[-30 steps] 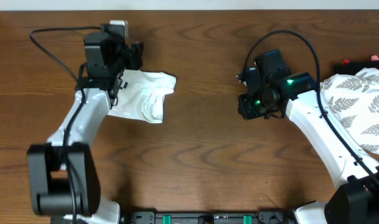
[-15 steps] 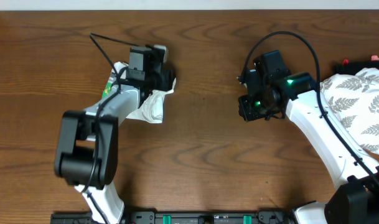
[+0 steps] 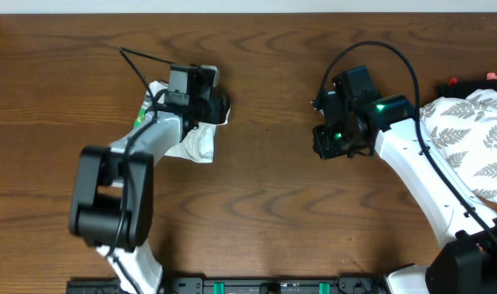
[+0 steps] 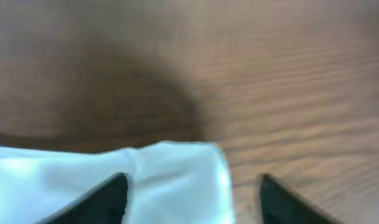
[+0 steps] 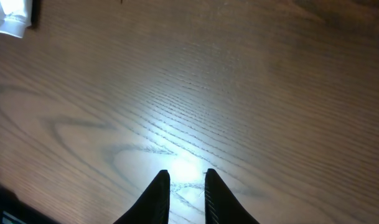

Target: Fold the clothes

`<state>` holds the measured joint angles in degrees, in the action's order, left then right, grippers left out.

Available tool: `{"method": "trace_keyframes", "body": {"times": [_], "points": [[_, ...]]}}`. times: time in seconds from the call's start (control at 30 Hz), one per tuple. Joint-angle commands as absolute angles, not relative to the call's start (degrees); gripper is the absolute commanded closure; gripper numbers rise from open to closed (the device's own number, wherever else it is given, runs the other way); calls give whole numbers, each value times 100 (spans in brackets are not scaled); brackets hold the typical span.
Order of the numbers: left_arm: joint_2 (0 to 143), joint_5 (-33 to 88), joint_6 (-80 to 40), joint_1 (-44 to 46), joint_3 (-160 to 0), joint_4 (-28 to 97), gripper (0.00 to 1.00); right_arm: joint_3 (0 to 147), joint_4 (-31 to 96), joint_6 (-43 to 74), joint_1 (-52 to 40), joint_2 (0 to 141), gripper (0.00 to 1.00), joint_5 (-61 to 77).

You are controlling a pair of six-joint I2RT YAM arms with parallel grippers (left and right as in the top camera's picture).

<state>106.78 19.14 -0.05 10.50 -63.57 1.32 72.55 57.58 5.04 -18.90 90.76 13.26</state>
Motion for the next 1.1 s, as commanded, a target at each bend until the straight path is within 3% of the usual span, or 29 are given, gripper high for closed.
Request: {"method": "trace_keyframes", "body": {"times": [0.0,0.13,0.27,0.37,0.8,1.07], "points": [[9806,2008,-86,928,-6377,167,2,7229,5758,550,-1909,8980,82,1234],[9157,2010,-1791,467,-6377,958,2,7229,5780,460,-1909,8980,80,1186],[9019,2008,-3990,-217,-6353,2718,2,7229,5830,239,-1909,8980,79,1186],[9050,2012,-4694,-711,-5909,3310,2,7229,5782,204,-1909,8980,78,1179],[9139,2443,-5371,-1133,-3765,598,2,7229,5771,207,-1909,8980,79,1181],[9791,2565,-5406,-1122,-3642,156,2,7229,5787,213,-1909,8980,79,1181]]}}
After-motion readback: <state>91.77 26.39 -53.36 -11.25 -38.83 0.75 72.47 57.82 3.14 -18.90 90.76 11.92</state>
